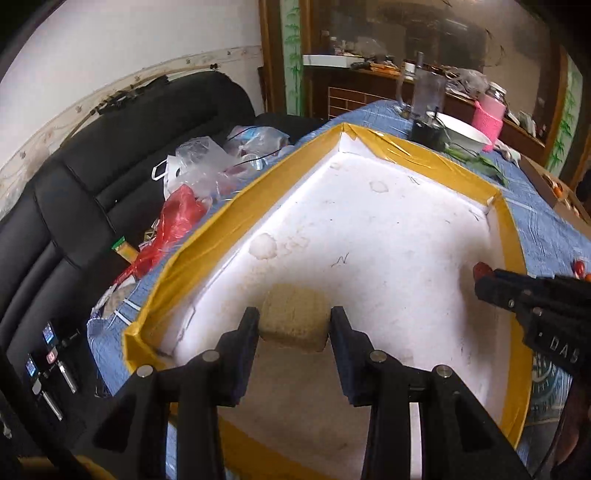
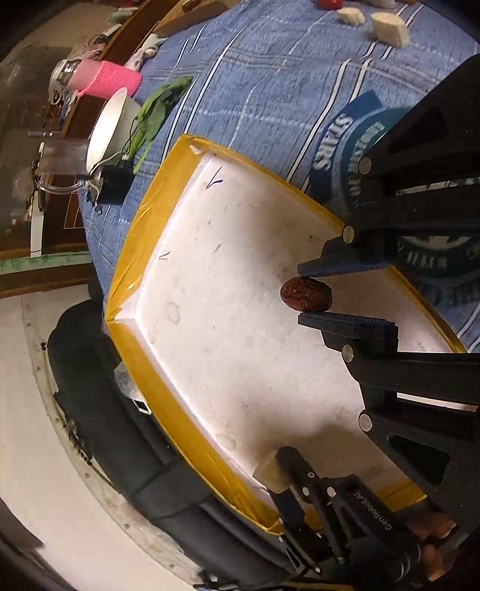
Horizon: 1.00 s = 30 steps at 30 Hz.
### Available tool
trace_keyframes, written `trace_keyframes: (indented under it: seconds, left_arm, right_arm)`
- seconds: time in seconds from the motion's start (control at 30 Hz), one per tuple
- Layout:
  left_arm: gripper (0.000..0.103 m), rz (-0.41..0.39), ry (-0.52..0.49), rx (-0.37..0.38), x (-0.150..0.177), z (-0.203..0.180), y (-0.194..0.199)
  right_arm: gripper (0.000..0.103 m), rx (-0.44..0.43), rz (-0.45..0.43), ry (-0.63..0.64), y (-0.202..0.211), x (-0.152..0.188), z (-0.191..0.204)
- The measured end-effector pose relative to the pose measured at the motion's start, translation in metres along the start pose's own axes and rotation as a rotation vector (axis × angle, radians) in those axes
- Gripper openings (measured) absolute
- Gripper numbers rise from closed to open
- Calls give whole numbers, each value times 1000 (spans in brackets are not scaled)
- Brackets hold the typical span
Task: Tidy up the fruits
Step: 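Carry the bun and date to the white tray and release both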
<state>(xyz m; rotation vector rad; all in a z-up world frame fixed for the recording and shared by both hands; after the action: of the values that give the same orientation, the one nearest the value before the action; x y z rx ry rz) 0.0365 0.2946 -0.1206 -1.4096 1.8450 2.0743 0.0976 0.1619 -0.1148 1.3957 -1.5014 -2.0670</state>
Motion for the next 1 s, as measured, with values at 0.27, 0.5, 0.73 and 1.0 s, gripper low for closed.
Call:
trace_keyframes:
  seconds: [0.27,0.5,0.73,1.0]
  left_arm:
    - [41,19,-31,33,20,-23,11]
    - [41,8,-43,18,15,-31,12]
    - [41,7,-40,7,13,-32,10]
    - [53,-12,-44,-31,12,-29,13]
  right_arm:
    - [18,16,2,1,16,24,-17]
    - [18,36,-35,-56,19,15,-33]
    - [18,72,-15,-54,4,4,-39]
    - [32,98,-13,-55,5,4,-43]
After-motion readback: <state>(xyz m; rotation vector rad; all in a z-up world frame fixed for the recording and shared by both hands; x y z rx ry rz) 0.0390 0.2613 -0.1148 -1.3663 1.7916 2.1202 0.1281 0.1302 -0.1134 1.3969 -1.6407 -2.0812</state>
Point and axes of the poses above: each gripper's, at about its wrist camera, not at the fingertips, and y roughly against the way its jaws point, z to its left, x to its underside, the point moved 9 cm from there along -y, roughly the way its jaws point, and after that the axes turned 14 degrees about y, right-handed, at the moved point
